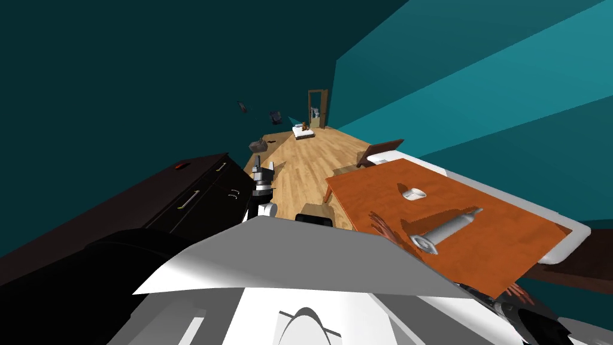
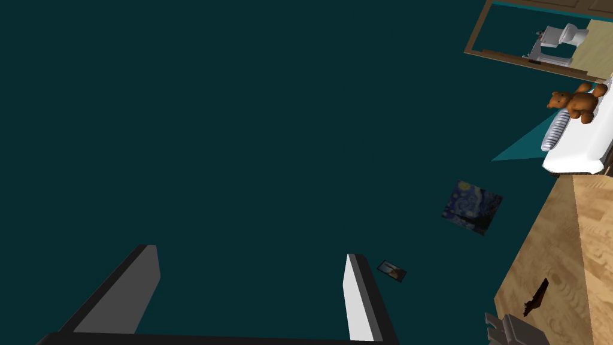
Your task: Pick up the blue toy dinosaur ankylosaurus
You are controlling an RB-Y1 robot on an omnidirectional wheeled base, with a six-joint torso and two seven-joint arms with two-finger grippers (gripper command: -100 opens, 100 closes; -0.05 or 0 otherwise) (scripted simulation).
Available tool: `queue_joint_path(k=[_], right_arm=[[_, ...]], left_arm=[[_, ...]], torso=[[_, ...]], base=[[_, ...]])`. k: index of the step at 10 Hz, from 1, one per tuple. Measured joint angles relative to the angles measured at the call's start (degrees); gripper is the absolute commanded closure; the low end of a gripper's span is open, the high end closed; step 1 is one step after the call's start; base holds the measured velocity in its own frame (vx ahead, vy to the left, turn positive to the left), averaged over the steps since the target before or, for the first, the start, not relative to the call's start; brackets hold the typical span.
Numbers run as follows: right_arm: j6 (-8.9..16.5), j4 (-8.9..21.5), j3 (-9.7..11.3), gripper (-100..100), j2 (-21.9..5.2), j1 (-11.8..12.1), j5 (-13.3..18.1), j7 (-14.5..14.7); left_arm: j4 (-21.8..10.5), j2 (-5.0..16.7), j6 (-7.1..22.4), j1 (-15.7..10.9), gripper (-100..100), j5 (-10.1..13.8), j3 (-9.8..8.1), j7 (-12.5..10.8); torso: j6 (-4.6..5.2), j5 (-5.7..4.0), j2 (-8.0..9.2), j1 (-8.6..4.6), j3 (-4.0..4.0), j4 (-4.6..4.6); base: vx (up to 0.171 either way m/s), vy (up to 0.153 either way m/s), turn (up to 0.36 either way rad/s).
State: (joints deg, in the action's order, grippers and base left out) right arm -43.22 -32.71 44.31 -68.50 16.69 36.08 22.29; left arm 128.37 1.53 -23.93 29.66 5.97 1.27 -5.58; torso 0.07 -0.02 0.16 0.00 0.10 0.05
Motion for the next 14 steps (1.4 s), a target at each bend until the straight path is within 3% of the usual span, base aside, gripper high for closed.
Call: queue_joint_path(k=[2,3,4,7,8,10,12,14], right_arm=[[-0.9,2.3,0.2,-100,1.1,-0.7,-2.5,1.3],[-1.2,3.4,0.8,-100,2.2,0.5,-4.1,3.0],[-0.1,1.4,1.2,-100,1.9,2.2,-5.9,3.7],[0.5,1.3,2.4,-100,2.8,3.3,-10.1,4.8],[2.1,-1.7,2.6,-100,2.0,5.7,-12.0,5.3],[1.6,0.1,2.7,-100,2.9,5.5,-15.1,6.2],[2.6,-1.3,3.6,-100,3.6,8.5,-18.6,8.5],[2.8,-1.3,3.9,-100,3.6,8.9,-21.7,8.8]], left_arm=[[0.0,0.0,0.0,0.0,0,0.0,0.00,0.0],[0.0,0.0,0.0,0.0,0,0.0,0.01,0.0],[0.0,0.0,0.0,0.0,0,0.0,0.00,0.0],[0.0,0.0,0.0,0.0,0,0.0,0.00,0.0],[0.0,0.0,0.0,0.0,0,0.0,0.00,0.0],[0.0,0.0,0.0,0.0,0,0.0,-0.01,0.0],[0.0,0.0,0.0,0.0,0,0.0,-0.01,0.0],[0.0,0.0,0.0,0.0,0,0.0,-0.01,0.0]], torso=[[0.07,0.02,-0.10,0.10,-0.06,-0.02],[-0.03,0.02,-0.03,0.08,-0.02,-0.01],[0.03,0.02,0.00,0.04,0.00,0.00],[-0.02,0.02,-0.04,0.07,-0.03,-0.01],[0.02,0.03,0.01,0.05,0.01,0.00],[0.09,0.02,-0.12,0.07,-0.06,-0.02],[0.05,0.02,0.01,0.03,0.01,0.00],[0.09,0.02,-0.12,0.07,-0.06,-0.02]], base=[[-0.028,-0.007,0.173],[-0.057,-0.026,0.318],[-0.028,-0.022,0.006],[-0.038,-0.013,0.218],[-0.030,-0.020,0.033],[-0.023,-0.008,0.139],[-0.048,-0.021,0.178],[-0.024,-0.004,0.143]])
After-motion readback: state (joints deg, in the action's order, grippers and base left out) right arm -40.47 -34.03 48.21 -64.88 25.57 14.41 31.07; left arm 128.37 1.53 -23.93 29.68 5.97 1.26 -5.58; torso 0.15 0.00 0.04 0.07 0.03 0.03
